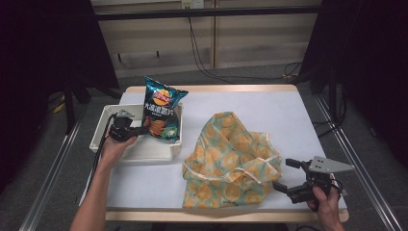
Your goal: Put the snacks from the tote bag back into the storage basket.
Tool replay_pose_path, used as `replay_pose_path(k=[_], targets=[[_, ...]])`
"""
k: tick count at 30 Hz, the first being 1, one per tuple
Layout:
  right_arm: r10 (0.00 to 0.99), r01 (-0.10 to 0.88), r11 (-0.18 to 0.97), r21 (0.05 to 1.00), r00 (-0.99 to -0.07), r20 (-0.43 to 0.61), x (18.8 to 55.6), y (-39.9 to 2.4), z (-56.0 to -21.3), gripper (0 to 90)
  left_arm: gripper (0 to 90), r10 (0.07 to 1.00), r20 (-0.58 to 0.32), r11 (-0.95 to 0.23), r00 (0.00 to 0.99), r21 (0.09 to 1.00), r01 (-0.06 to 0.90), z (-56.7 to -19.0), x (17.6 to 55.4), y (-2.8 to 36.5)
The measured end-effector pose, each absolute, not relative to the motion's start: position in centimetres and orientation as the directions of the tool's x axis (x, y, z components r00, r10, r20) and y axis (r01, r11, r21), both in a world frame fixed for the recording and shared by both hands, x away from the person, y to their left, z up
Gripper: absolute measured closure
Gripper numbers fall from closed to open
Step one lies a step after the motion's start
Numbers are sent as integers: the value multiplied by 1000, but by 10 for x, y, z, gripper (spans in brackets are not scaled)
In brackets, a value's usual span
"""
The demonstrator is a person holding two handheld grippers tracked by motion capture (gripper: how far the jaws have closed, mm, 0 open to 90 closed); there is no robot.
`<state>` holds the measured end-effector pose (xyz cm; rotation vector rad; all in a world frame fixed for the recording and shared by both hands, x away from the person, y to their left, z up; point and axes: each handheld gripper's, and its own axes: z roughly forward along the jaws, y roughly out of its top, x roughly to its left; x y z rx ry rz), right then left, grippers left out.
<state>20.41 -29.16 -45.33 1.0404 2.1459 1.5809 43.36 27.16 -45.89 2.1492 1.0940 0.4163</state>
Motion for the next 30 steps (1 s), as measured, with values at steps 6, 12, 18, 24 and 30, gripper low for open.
replay_pose_path(k=[6,12,18,24,30], targets=[[686,382,149,912,-704,183,204,-291,-453,0,852,809,-17,-417,588,689,593,-457,422,273],[686,381,149,913,-705,182,204,-291,-453,0,842,797,-43,-402,602,705,584,-458,412,281],[687,381,148,913,-704,183,204,-290,-453,0,749,791,-82,-368,607,729,578,-460,407,284],[689,379,146,914,-702,181,203,-292,-453,0,624,774,-96,-357,626,750,557,-453,399,288],[688,376,149,915,-704,177,204,-291,-453,0,679,748,-91,-348,657,790,505,-441,387,293]])
